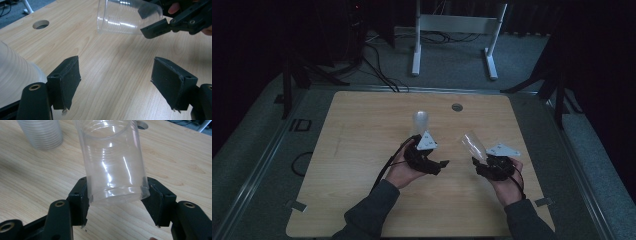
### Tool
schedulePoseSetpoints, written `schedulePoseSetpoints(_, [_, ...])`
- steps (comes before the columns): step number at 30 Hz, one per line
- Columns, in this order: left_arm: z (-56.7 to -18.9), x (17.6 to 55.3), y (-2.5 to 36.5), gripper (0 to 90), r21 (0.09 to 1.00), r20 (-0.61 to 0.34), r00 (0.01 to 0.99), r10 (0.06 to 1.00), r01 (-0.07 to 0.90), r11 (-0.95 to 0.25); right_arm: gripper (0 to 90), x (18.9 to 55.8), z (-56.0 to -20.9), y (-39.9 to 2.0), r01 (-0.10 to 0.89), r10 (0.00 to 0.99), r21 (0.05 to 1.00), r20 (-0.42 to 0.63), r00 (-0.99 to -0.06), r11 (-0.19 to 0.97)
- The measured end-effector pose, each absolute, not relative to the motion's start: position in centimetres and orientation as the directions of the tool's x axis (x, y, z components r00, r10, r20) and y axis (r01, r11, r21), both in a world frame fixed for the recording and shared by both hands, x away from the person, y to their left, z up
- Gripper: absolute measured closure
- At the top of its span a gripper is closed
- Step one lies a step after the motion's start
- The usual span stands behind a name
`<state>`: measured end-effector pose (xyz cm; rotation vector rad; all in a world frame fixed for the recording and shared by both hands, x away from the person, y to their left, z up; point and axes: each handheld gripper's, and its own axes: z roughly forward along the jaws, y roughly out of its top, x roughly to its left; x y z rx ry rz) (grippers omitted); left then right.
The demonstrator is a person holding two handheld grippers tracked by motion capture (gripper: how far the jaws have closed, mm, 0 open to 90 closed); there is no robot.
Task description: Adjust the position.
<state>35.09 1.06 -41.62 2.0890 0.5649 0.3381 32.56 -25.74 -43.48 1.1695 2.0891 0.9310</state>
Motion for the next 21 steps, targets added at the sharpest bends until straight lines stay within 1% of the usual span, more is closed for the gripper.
schedulePoseSetpoints(16, [-41.57, 35.21, 0.90, 22.9, 0.858, -0.009, 0.842, 0.539, 0.283, -0.428, 41.8, 31.92, -44.06, -24.99, 0.450, 0.900, 0.841, -0.094, -0.426, 0.301])
schedulePoseSetpoints(21, [-41.49, 35.18, 0.72, 23.0, 0.864, -0.003, 0.833, 0.553, 0.281, -0.418, 41.8, 31.94, -44.03, -25.13, 0.442, 0.907, 0.848, -0.099, -0.410, 0.292])
